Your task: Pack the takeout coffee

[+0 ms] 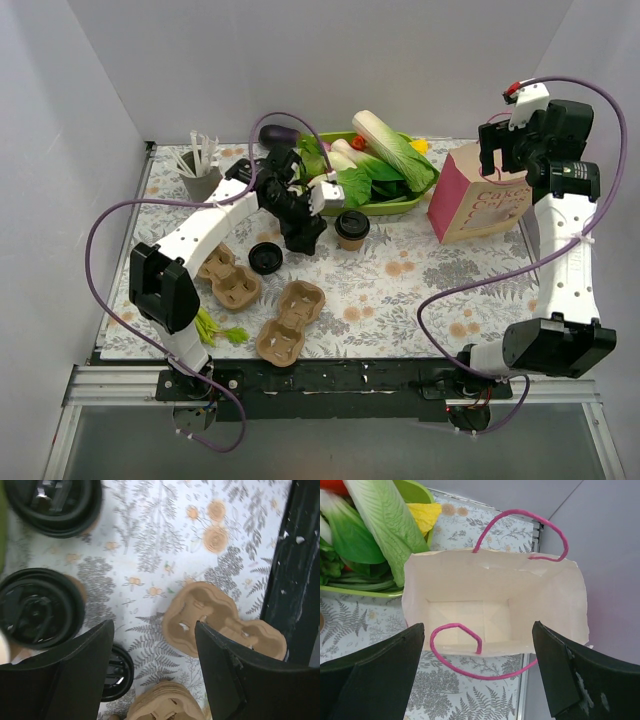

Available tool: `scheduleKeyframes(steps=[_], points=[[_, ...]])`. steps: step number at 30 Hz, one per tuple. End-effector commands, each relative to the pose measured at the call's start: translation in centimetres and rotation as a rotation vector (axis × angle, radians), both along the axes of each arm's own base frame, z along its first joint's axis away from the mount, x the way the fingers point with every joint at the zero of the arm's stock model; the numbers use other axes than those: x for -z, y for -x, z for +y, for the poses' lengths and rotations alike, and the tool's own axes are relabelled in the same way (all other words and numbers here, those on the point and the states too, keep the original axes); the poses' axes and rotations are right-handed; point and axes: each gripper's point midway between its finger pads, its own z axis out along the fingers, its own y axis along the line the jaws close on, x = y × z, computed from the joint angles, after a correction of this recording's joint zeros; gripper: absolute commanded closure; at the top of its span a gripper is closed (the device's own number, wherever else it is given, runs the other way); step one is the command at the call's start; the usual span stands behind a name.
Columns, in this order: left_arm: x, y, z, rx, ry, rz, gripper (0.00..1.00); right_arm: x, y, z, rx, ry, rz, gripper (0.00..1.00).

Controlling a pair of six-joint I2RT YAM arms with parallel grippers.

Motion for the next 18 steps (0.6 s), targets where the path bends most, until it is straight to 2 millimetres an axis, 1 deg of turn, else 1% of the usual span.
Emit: scheduleKeyframes(steps=[1, 2, 3, 4, 5, 6, 7, 8, 9, 10, 11, 12, 13, 14, 15, 16, 17, 18], points=[[-5.0, -2.2, -0.5, -0.117, 0.132, -0.059, 0.34, -2.0, -2.7, -2.4, 0.086, 0.025, -0.088, 0.05], [-5.2, -2.4, -0.5, -0.121, 0.137, -0.062, 0.34, -1.8, -3.1, -2.9, 0.094, 0.045, -0.085, 0.06], [-5.2, -2.7, -0.5, -0.128, 0.138, -0.063, 0.34, -0.7, -4.1, -3.3, 0.100, 0.053, -0.055, 0.07], [-5.2, -2.9, -0.4, -0.139, 0.142, -0.061, 0.34, -0.9, -4.5, -3.6, 0.100, 0.067, -0.058, 0.07], [-5.2, -3.0, -0.4, -0.148, 0.145, -0.055, 0.34, -0.5, -4.9, -3.7, 0.095, 0.075, -0.047, 0.08], [-5.4, -3.0, -0.5, -0.149, 0.154, -0.059, 0.34, 1.1, -5.5, -3.8, 0.084, 0.082, 0.001, 0.09], [-5.3, -2.9, -0.5, -0.150, 0.153, -0.055, 0.34, 1.6, -5.8, -3.8, 0.069, 0.092, 0.024, 0.09], [-5.0, -2.8, -0.4, -0.151, 0.150, -0.049, 0.34, 1.5, -6.1, -3.8, 0.063, 0.089, 0.036, 0.11], [-4.9, -2.8, -0.3, -0.157, 0.147, -0.049, 0.34, 3.5, -6.1, -3.8, 0.054, 0.083, 0.105, 0.12], [-4.9, -2.6, -0.2, -0.155, 0.147, -0.053, 0.34, 3.9, -6.0, -3.6, 0.041, 0.087, 0.124, 0.14], [-4.4, -2.5, -0.1, -0.156, 0.144, -0.049, 0.34, 5.6, -5.7, -3.4, 0.024, 0.078, 0.164, 0.16], [-4.4, -2.4, -0.1, -0.159, 0.147, -0.050, 0.34, 5.9, -5.2, -3.2, 0.010, 0.078, 0.171, 0.17], [-4.5, -2.3, 0.0, -0.161, 0.152, -0.055, 0.34, 6.9, -4.5, -2.8, -0.006, 0.069, 0.210, 0.19], [-4.6, -2.3, 0.0, -0.162, 0.155, -0.056, 0.34, 7.3, -3.9, -2.0, -0.037, 0.046, 0.231, 0.22], [-4.4, -2.2, 0.0, -0.164, 0.156, -0.053, 0.34, 7.7, -2.7, -1.2, -0.062, 0.024, 0.258, 0.24], [-4.4, -2.1, 0.0, -0.168, 0.156, -0.052, 0.34, 8.3, -1.4, -0.2, -0.095, -0.003, 0.302, 0.26], [-4.4, -2.1, 0.1, -0.170, 0.156, -0.056, 0.34, 8.6, -0.5, 1.7, -0.148, -0.018, 0.320, 0.30], [-4.0, -2.1, 0.1, -0.174, 0.152, -0.050, 0.34, 8.9, 1.0, 3.0, -0.185, -0.029, 0.341, 0.31]])
